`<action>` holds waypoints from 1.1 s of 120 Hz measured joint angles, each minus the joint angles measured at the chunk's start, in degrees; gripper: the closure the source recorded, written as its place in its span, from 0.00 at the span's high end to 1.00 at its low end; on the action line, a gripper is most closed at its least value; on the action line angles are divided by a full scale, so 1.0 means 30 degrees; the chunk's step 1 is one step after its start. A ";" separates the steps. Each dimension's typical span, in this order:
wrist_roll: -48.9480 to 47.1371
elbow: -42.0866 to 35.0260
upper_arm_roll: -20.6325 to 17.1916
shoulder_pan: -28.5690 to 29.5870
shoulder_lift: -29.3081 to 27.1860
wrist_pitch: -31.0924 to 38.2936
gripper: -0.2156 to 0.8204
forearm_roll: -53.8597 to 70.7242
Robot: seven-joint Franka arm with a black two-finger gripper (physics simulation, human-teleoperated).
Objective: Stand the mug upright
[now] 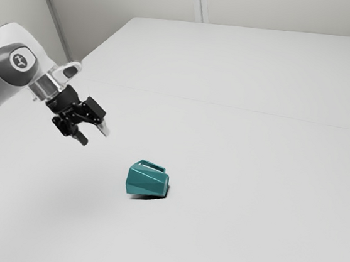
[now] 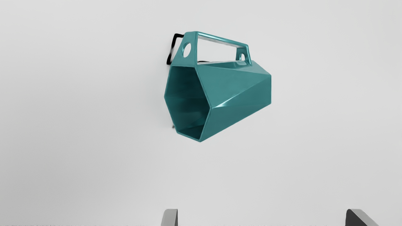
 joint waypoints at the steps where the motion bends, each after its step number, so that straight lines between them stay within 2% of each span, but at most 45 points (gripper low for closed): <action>1: 0.0064 -0.0092 0.0002 0.0014 -0.0001 0.0012 0.77 -0.0113; 16: 0.1187 -0.1012 0.0747 0.0086 0.0383 0.0141 0.77 -0.1835; 33: 0.2802 -0.1221 0.1325 0.0093 0.1944 0.0192 0.77 -0.3953; 97: 0.9360 -0.1195 0.1389 0.0147 0.6015 0.0167 0.77 -0.9918; 132: 1.2684 -0.1082 0.1334 0.0469 0.7234 -0.0067 0.77 -1.1790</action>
